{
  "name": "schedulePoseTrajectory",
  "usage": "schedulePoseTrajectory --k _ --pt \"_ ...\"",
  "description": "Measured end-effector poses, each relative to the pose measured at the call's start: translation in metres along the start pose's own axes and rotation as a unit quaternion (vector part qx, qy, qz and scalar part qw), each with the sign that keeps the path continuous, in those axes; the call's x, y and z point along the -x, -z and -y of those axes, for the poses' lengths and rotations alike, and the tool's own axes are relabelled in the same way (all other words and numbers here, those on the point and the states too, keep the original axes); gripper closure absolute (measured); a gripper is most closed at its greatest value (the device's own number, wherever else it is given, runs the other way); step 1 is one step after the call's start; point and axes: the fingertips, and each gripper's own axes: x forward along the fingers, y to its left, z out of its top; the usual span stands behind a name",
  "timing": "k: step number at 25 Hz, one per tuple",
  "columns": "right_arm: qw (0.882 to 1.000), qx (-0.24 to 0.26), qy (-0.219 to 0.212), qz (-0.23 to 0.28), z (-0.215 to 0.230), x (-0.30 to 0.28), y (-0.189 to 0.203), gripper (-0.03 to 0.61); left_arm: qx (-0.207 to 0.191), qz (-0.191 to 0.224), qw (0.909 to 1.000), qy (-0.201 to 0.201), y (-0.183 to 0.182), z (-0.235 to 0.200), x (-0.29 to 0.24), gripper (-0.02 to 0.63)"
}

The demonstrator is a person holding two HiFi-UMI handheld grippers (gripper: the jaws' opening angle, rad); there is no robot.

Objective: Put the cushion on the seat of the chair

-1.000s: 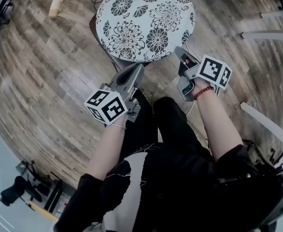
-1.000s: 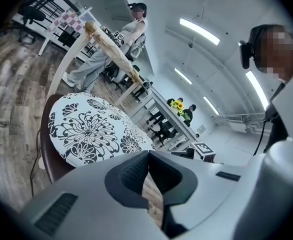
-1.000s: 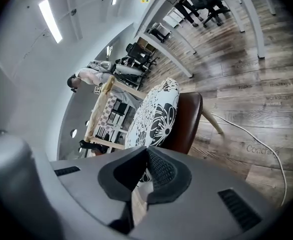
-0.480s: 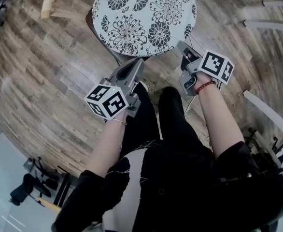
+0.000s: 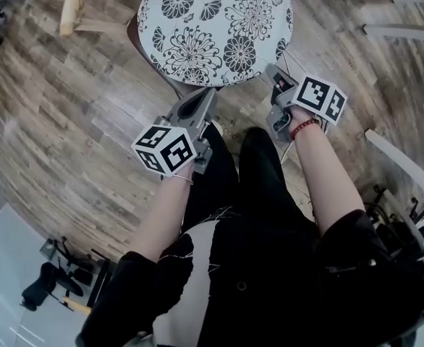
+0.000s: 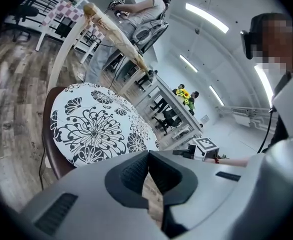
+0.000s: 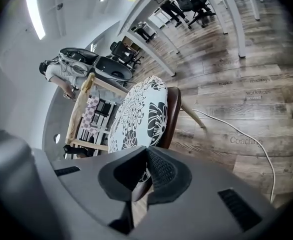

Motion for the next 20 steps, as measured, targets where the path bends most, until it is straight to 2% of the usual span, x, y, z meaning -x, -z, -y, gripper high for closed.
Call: schedulePoseTrajectory --k 6,20 --pt "1.0 -0.001 0.022 -0.005 0.004 0.0 0.003 0.563 0.003 -0.013 0.9999 0.004 -0.002 0.0 0.0 0.603" --pt "0.998 -0.019 0.051 -0.018 0.015 -0.009 0.011 0.563 0.01 -0.011 0.9999 0.0 -0.008 -0.006 -0.002 0.603"
